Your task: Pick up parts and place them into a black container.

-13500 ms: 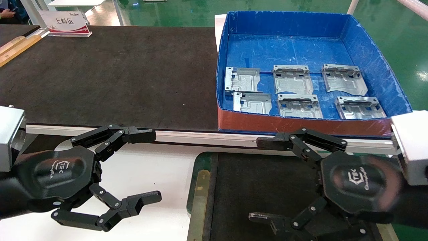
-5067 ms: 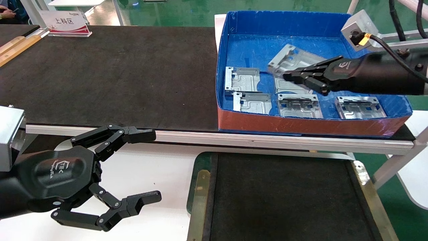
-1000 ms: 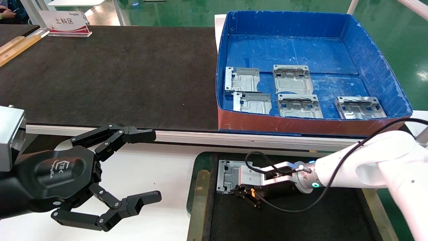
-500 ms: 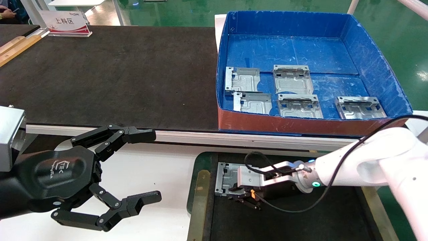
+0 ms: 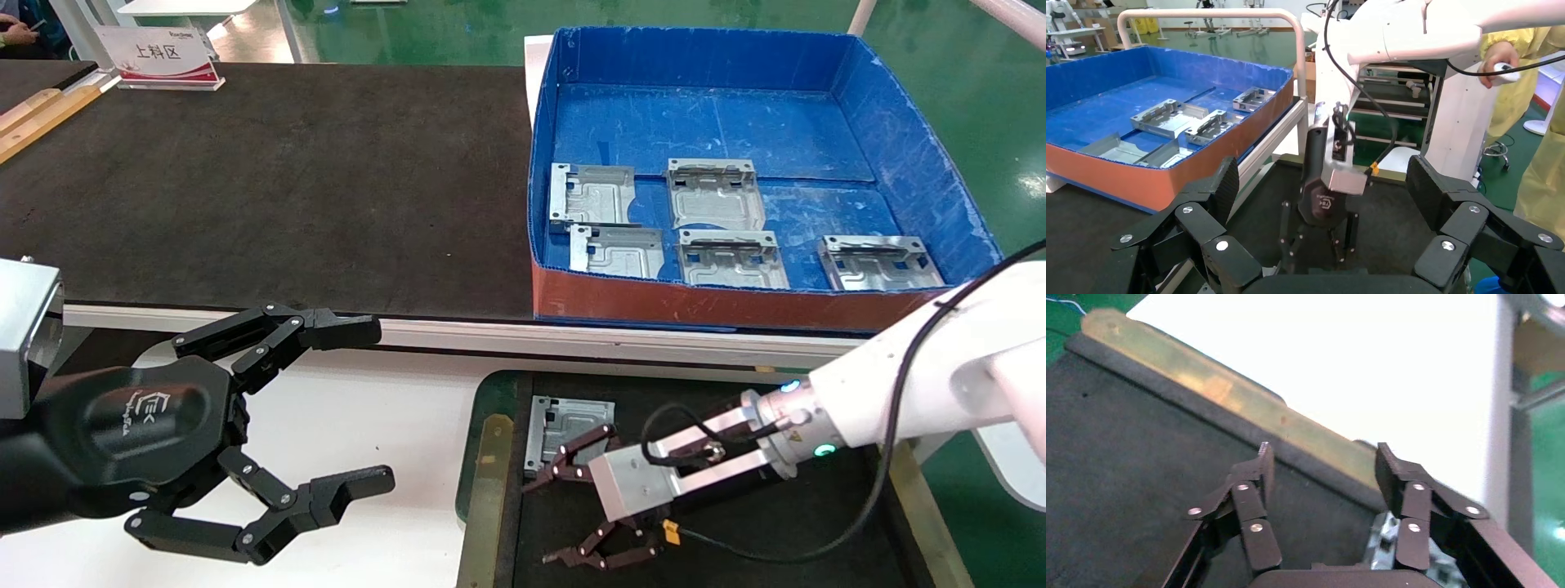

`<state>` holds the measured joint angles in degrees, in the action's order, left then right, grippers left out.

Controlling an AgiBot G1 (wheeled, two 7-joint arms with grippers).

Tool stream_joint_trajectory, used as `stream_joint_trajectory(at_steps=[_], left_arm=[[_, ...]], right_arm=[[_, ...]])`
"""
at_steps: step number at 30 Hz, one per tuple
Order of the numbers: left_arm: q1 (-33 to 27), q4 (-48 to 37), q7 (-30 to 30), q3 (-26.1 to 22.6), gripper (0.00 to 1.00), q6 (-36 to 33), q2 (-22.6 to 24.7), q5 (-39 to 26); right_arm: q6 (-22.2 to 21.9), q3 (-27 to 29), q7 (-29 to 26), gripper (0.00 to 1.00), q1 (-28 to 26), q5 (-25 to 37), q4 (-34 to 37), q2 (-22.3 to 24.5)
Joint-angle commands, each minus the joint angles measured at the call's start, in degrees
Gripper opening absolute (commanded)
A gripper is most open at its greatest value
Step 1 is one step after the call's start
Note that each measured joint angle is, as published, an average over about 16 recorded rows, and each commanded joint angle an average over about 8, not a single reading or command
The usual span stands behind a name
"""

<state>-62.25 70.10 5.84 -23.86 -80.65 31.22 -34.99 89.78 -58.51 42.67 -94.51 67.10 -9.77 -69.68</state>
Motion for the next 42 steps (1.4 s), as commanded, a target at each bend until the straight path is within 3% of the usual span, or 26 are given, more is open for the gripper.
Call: stream_joint_trajectory(at_steps=[1,13,20,31,42], left_arm=[[0.0,0.0,0.0,0.0,1.0,0.0,0.0,0.0],[0.0,0.0,0.0,0.0,1.0,0.0,0.0,0.0],[0.0,0.0,0.0,0.0,1.0,0.0,0.0,0.0],[0.0,0.0,0.0,0.0,1.0,0.0,0.0,0.0],[0.0,0.0,0.0,0.0,1.0,0.0,0.0,0.0]], right_arm=[[1.7,0.4,1.4,1.0,-0.3,-0.8,-0.7,0.6],[1.9,-1.6,-6.1,1.0,-2.4,-15.1,-20.6,12.1],[1.5,-2.2,-11.4,1.0,-3.6,-22.0,-24.9,16.8],[1.3,-1.3,-12.0,1.0,-2.9,-22.1,-25.3,17.0],[0.4,6.1,-19.0,1.0,3.1,-22.7,-31.9,20.1]])
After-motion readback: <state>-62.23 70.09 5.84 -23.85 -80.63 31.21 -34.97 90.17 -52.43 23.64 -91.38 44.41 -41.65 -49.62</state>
